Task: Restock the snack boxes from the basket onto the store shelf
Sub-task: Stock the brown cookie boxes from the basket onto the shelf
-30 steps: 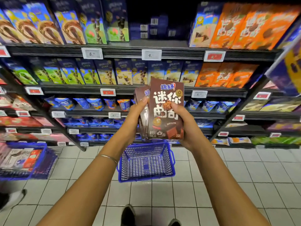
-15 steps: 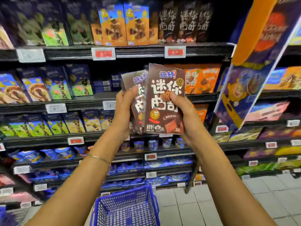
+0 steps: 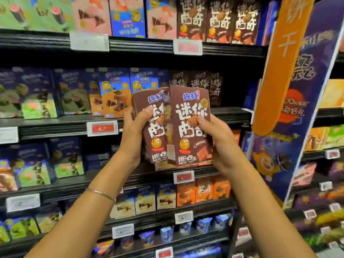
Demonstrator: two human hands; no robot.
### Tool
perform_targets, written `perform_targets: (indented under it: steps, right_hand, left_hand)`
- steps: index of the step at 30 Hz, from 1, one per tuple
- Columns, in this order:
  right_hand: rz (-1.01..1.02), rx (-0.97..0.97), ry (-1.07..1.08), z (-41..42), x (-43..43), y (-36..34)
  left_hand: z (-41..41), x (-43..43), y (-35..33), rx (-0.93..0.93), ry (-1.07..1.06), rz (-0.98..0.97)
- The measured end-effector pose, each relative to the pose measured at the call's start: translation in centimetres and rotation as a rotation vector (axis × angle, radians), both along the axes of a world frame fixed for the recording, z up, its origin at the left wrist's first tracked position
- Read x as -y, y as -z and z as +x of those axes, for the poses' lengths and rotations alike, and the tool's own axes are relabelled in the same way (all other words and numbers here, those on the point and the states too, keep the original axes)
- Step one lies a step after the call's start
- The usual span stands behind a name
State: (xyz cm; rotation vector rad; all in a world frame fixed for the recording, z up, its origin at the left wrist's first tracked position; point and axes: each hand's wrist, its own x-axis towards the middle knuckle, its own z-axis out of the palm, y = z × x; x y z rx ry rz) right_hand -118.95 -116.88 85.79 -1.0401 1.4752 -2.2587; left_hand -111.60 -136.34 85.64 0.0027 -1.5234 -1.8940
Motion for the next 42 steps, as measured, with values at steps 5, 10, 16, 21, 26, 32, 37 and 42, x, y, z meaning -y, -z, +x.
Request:
perform_targets:
  steps: [5, 10, 16, 21, 26, 32, 37, 42]
  right_hand:
    - [-0.035, -0.024, 0.182, -5.6, -0.9, -1.3]
    - [-0.09, -0.08, 0.548, -12.8, -1.5, -3.3]
    - [-0.05, -0.184, 0.82, -21.9, -0.6, -5.5]
    - [0.176, -0.2, 1.01, -27.4, -0.1, -5.0]
    - [0.328, -0.226, 1.039, -29.3, 0.4, -5.1]
    - [0.316, -0.125, 0.97, -29.9, 0.8, -5.2]
    - [0.295, -0.089, 0.943, -30.0, 1.4, -5.3]
    - [0.328, -0.062, 0.914, -29.3, 1.4, -5.3]
  left_hand:
    - [-2.4, 1.6, -1.3, -0.005, -0.004, -0.005]
    - [-4.3, 1.7, -3.3, -0.061, -0.023, 0.009]
    - [-6.5, 0.5, -5.2, -0.124, -0.032, -0.012]
    - [-7.9, -0.5, -6.0, -0.129, -0.072, -0.004]
    - [-9.3, -1.9, -6.2, -0.153, -0.056, -0.006]
    - [-10.2, -2.7, -5.7, -0.158, -0.047, -0.05]
    - [-9.8, -3.0, -5.7, -0.156, -0.052, -0.059]
    - [-9.2, -2.7, -5.7, -0.147, -0.079, -0.07]
